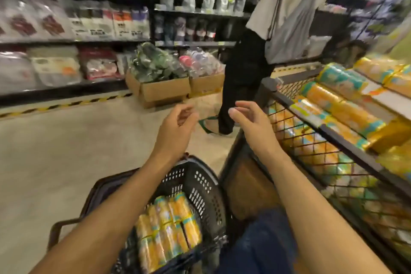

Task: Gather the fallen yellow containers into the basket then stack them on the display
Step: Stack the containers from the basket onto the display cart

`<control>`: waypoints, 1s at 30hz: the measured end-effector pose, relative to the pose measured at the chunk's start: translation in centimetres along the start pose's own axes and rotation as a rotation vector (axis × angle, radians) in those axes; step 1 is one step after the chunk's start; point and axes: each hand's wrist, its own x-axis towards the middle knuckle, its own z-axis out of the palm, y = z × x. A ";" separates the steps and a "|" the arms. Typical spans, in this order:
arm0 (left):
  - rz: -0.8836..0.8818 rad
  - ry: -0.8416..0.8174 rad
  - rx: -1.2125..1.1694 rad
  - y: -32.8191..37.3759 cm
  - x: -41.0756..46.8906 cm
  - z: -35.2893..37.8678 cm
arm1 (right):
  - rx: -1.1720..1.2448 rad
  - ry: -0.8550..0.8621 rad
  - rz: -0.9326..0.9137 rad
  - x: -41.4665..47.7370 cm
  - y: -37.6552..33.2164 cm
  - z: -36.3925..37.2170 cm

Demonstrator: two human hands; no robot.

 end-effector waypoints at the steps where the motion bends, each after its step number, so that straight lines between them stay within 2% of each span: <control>1: -0.053 0.026 0.013 -2.4 -0.1 -1.3 | 0.001 -0.038 0.037 0.5 1.4 2.1; 8: -0.444 0.200 0.139 -18.6 -3.9 -7.1 | -0.133 -0.279 0.332 0.8 14.4 14.2; 14: -0.854 0.160 0.221 -33.2 -9.7 -8.3 | -0.238 -0.436 0.684 -2.0 26.4 20.6; 17: -0.981 0.057 0.350 -42.8 -12.7 -9.2 | -0.277 -0.499 0.807 -4.5 31.3 22.6; 19: -1.027 0.078 0.364 -47.8 -15.0 -9.5 | -0.311 -0.562 0.875 -5.7 34.1 23.9; 23: -1.157 0.131 0.350 -48.6 -16.5 -8.6 | -0.347 -0.596 0.943 -7.1 38.4 25.7; 26: -1.247 0.144 0.168 -56.4 -21.4 -8.3 | -0.392 -0.602 0.990 -7.7 40.4 26.9; 27: -1.249 0.159 0.147 -57.1 -22.4 -7.7 | -0.419 -0.607 0.989 -8.0 41.1 27.4; 30: -1.243 0.171 0.211 -50.2 -19.3 -5.5 | -0.485 -0.636 0.987 -9.3 43.0 28.9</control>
